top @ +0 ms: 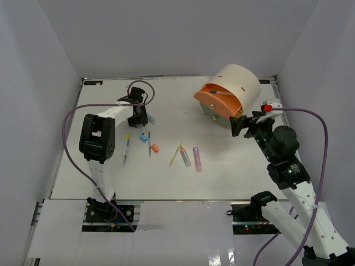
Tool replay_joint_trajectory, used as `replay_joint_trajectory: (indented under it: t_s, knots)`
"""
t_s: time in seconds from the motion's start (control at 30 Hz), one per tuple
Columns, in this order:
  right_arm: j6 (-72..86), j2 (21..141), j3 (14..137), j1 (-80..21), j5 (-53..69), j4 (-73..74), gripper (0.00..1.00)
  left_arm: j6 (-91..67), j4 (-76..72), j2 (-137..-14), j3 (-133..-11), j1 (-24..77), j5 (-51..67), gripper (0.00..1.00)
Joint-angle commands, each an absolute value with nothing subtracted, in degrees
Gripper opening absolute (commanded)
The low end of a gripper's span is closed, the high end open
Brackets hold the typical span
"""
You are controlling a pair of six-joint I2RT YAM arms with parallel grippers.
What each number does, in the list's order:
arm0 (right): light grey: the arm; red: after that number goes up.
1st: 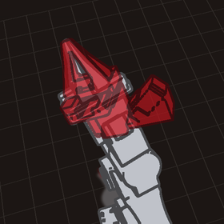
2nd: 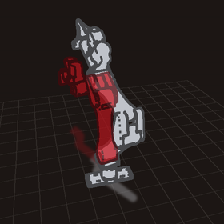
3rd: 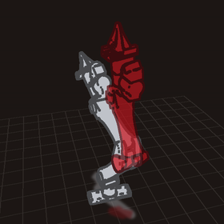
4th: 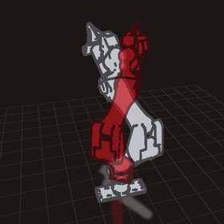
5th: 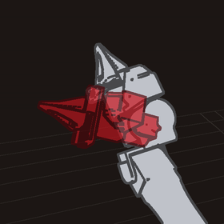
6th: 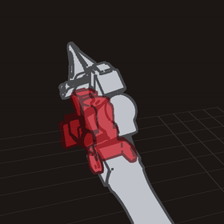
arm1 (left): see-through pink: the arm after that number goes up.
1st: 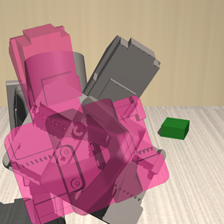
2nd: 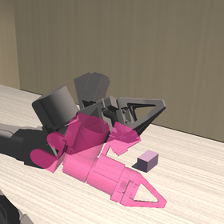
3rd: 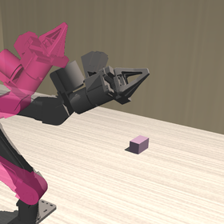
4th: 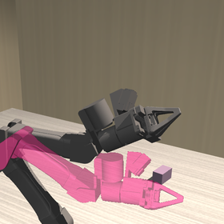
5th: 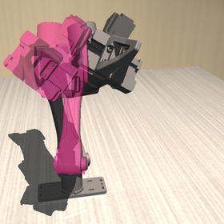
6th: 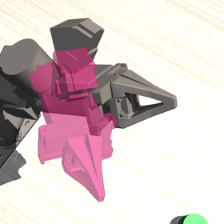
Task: Sort the stationery into containers
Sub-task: Pick up the pen from the center of the board.
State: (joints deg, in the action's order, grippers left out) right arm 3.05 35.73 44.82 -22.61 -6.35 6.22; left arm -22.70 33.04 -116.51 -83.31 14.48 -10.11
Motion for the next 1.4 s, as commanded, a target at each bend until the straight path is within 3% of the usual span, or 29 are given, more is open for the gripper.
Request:
replay_joint_trajectory:
  t_s: [0.0,0.4,0.63,0.8,1.1,1.37]
  knots:
    - [3.3,34.5,44.0,-22.8,-8.8,2.8,0.98,-22.1,33.4,-117.1,-84.4,14.7,-10.5,0.56]
    - [3.3,35.3,43.1,-22.8,-8.3,1.9,0.98,-20.2,33.7,-118.8,-85.0,14.6,-15.6,0.4]
    - [3.2,34.5,42.4,-22.8,-8.4,1.5,0.98,-19.3,33.6,-121.4,-88.1,13.6,-17.2,0.21]
    - [3.2,34.6,42.2,-22.8,-6.6,1.2,0.99,-19.4,33.6,-121.6,-90.3,13.0,-17.4,0.0]
    - [3.2,37.3,44.8,-22.8,5.4,0.7,1.0,-24.1,31.7,-107.4,-90.1,13.1,-6.9,0.0]
    - [10.1,45.2,49.7,-24.6,16.5,-4.3,0.93,-28.1,12.5,-83.0,-70.6,14.6,12.3,0.0]
